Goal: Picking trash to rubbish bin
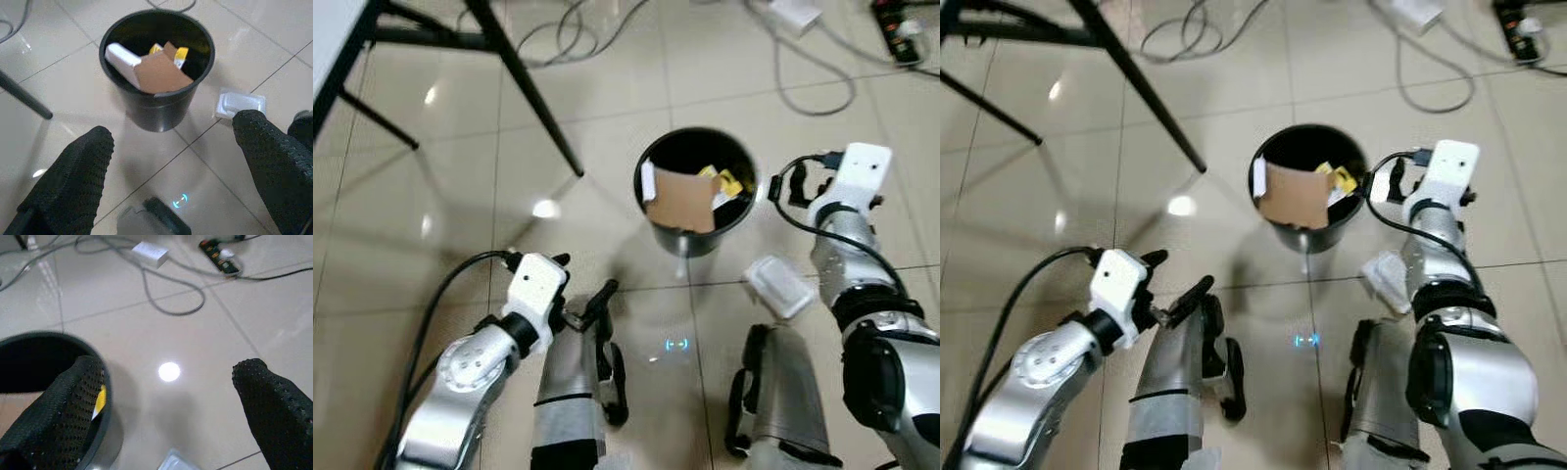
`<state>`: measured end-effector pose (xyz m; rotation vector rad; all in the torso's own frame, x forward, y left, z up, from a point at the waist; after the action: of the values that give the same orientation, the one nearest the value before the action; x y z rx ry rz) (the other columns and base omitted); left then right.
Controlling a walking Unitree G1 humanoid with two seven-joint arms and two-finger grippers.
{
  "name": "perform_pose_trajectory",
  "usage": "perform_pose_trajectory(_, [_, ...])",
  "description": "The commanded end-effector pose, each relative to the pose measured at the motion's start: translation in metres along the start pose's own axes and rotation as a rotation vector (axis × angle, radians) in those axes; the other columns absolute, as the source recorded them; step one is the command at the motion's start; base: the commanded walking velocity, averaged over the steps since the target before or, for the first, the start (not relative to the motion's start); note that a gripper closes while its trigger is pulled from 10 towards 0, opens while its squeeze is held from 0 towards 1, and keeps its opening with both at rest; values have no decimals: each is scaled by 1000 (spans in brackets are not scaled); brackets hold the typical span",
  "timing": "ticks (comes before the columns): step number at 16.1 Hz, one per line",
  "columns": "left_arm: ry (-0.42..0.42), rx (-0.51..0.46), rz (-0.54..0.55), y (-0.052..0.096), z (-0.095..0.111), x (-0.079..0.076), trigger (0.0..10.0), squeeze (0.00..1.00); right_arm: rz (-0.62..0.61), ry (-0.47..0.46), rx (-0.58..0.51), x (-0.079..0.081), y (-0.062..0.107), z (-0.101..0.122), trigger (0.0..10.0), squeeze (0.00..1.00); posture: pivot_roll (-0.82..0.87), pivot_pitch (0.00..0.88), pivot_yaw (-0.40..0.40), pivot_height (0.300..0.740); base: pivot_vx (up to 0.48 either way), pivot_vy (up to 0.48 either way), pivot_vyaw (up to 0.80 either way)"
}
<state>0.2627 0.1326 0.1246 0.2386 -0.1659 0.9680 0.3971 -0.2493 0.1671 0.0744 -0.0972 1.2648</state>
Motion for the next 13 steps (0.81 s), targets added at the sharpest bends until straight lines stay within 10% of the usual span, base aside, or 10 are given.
perform_pose_trajectory(1, [1, 21, -5, 0, -8, -4, 10000, 0, -1, 3, 5, -5, 3, -6, 10000, 0, 65, 287, 134, 661, 0, 0, 0])
perform_pose_trajectory(13, [-15, -76, 38, -38, -2, 4, 10000, 0, 23, 41, -75, -24, 2, 16, 10000, 0, -2, 175, 97, 740, 0, 0, 0])
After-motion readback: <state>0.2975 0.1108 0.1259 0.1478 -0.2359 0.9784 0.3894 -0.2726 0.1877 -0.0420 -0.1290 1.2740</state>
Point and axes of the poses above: a point about 5 cm out from each wrist's last joint towards the gripper, its own y axis pointing back from the gripper into the wrist, its own z axis along the axis of the wrist's last joint, x = y × z, the point moved 1 cm from there along -y, pointing out of the wrist towards the gripper, and after that the axes turned 6 degrees about -y, right-handed, at the moved point
